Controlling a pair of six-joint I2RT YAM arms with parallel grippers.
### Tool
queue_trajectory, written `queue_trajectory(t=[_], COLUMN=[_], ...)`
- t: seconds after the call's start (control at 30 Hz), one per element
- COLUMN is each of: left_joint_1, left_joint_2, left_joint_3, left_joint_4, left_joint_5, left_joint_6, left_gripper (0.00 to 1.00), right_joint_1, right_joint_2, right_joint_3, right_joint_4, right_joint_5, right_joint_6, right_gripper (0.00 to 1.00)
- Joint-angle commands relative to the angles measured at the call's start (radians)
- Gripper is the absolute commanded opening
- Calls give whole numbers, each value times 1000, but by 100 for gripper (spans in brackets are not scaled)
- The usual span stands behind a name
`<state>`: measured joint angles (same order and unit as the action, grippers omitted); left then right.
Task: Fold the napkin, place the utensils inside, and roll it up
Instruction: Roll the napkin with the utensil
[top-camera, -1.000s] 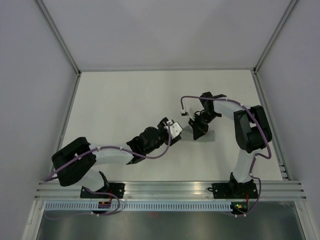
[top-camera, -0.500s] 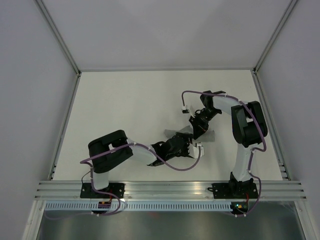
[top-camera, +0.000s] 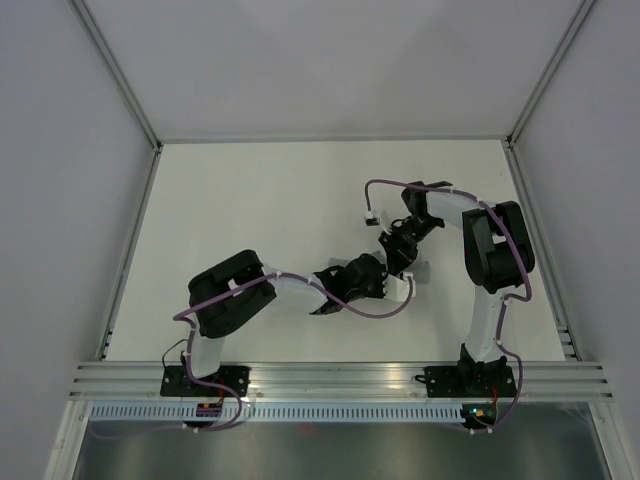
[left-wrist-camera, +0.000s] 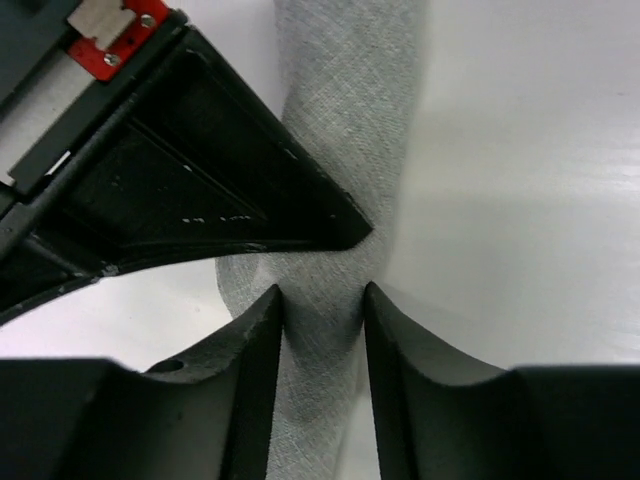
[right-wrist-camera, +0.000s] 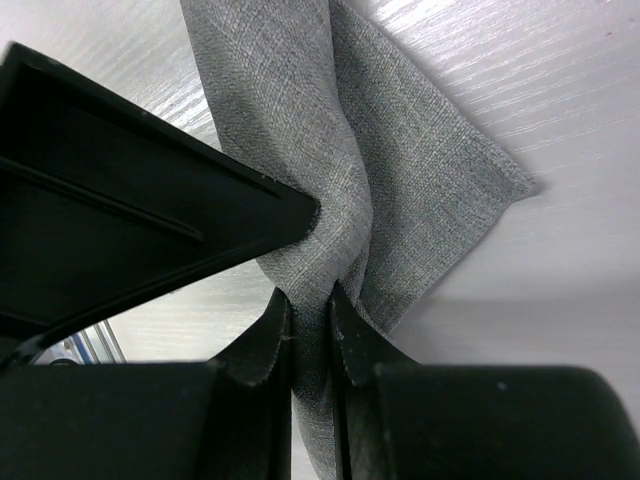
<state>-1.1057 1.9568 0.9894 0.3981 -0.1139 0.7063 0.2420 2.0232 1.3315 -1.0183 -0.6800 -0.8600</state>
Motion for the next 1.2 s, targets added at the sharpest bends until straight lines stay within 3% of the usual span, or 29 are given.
queue_trajectory(t=[0.0,0.03,0.07,0.17,0.2,0.3,0.4,0.63,0.8,1.17], left_joint_1=[13,15,18,21,23,32,49,79,99,211], left_joint_2=[34,39,47,45,42,39,37,42,44,86], left_joint_3=[64,71,83,81,75,72,74,87,114,264], left_joint_4=[-157,-171,-183,-209,-211,-237,-274,-346,-421,-702], left_joint_5=[83,92,95,108,109,166,224,321,352,592], left_joint_6=[-77,-85,-100,-129,-134,-160,-192,-245,-266,-329], left_gripper=[41,35,22,8,2,2,2,2,2,2], right_joint_1=[-3,-3,-3,-3,-1,-4,-6,-55,-174,-377], right_joint_2=[77,71,68,42,31,-26,-101,-308,-402,-799], right_joint_3=[-40,-43,-46,-60,-69,-86,-100,-155,-199,-412], right_joint_4=[81,81,83,92,95,119,153,385,512,652], right_joint_5=[139,137,134,125,122,109,97,218,212,45], right_joint_6=[-31,-28,-27,-16,-7,18,73,341,459,411], right_gripper=[0,1,1,20,35,55,62,72,73,75])
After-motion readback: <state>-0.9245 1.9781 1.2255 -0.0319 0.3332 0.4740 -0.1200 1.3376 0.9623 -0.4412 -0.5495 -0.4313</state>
